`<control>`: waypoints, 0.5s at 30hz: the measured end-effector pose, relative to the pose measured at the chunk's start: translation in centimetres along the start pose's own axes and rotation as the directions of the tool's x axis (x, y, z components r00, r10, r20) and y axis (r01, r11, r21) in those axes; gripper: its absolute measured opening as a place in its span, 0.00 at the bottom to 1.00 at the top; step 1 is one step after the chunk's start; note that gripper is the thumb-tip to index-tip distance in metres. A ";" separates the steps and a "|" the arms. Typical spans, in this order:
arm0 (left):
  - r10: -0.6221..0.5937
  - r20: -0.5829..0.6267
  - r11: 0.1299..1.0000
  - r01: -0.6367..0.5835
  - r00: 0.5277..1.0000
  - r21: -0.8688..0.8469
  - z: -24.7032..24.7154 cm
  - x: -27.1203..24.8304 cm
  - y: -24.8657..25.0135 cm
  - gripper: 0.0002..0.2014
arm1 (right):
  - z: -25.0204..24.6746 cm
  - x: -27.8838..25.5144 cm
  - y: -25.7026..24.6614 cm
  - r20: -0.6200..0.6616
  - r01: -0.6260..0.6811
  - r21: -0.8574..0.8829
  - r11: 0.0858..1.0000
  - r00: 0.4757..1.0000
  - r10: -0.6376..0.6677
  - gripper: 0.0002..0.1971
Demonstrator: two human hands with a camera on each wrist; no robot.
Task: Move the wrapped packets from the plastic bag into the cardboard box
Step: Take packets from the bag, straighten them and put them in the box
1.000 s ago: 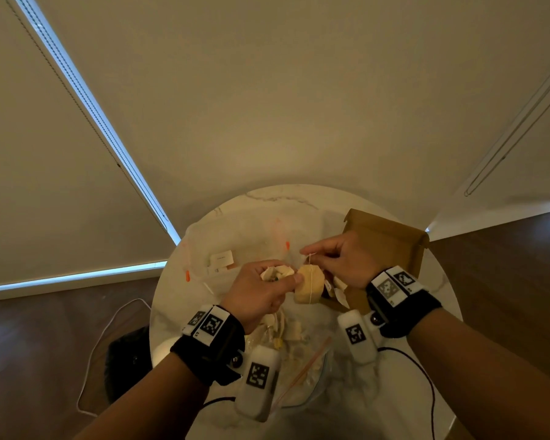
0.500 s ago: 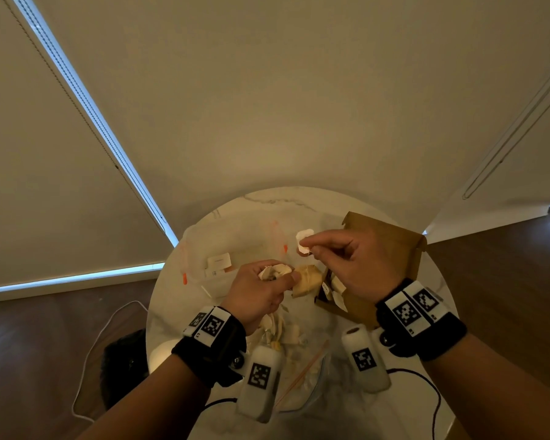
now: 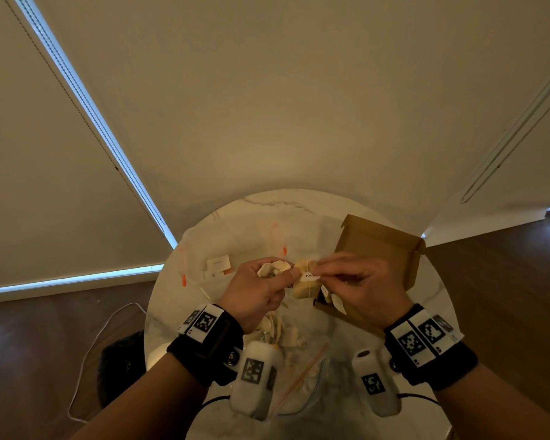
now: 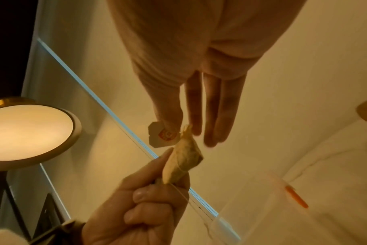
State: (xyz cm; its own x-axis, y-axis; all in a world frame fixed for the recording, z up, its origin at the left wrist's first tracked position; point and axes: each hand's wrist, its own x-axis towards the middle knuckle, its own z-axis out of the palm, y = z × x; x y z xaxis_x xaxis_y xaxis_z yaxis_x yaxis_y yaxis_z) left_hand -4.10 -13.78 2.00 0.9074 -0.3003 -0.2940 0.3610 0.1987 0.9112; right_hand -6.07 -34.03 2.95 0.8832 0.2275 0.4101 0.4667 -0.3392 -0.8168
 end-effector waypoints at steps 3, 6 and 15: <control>-0.009 0.026 1.000 0.009 1.000 -0.009 0.0 -0.2 0.2 0.03 | 0.2 -0.4 -0.4 -0.005 0.015 -0.024 1.000 1.000 -0.015 0.11; -0.008 0.022 1.000 0.008 1.000 -0.004 0.0 -0.4 0.4 0.03 | 0.2 -0.6 -0.7 0.002 -0.005 -0.031 0.999 1.000 0.005 0.14; 0.057 -0.048 0.998 -0.056 0.997 0.025 0.0 -0.4 0.1 0.06 | 0.7 0.0 0.5 -0.109 -0.343 0.095 0.935 0.930 0.352 0.14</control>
State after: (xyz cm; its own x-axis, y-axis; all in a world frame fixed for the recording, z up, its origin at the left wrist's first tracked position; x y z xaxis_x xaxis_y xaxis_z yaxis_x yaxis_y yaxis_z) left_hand -4.43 -13.61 2.18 0.9358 -0.2435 -0.2551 0.3042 0.1917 0.9331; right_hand -5.89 -33.62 2.22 0.9904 -0.0074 0.1379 0.1289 -0.3087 -0.9424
